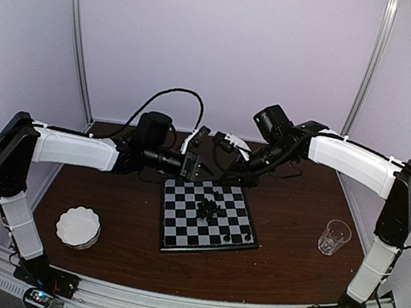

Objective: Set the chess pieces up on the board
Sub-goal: Pass from the right arm to the left

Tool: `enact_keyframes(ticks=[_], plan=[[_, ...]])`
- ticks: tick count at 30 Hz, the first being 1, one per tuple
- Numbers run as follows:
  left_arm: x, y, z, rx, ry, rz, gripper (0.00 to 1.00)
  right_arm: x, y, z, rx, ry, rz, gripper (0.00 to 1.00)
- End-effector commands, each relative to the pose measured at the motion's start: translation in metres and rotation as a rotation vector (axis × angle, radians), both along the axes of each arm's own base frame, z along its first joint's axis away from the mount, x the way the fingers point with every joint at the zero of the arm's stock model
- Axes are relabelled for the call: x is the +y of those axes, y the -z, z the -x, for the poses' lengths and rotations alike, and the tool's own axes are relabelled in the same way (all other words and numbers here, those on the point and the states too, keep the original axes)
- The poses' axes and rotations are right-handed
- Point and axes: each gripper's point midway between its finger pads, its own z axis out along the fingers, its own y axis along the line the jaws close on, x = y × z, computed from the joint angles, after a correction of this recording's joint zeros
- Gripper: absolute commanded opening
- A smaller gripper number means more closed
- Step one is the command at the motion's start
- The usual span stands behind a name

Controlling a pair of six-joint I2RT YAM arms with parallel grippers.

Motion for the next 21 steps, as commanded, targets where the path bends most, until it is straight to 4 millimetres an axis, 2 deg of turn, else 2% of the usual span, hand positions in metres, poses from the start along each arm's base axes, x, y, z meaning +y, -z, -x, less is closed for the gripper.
enact_keyframes(ticks=[1, 9, 18, 21], plan=[[-0.0066, -0.0097, -0.0003, -0.014, 0.024, 0.024, 0.25, 0.0056, -0.0196, -0.0002, -0.023, -0.003, -0.044, 0.07], [-0.0067, -0.0065, -0.0012, -0.005, 0.02, 0.01, 0.26, 0.0073, -0.0213, 0.0008, -0.013, -0.004, -0.056, 0.07], [-0.0062, -0.0058, -0.0022, -0.001, 0.014, 0.007, 0.18, 0.0075, -0.0211, 0.0013, -0.007, -0.003, -0.06, 0.07], [-0.0059, -0.0052, -0.0029, 0.003, 0.009, 0.004, 0.24, 0.0073, -0.0214, 0.0016, -0.007, 0.0, -0.061, 0.07]])
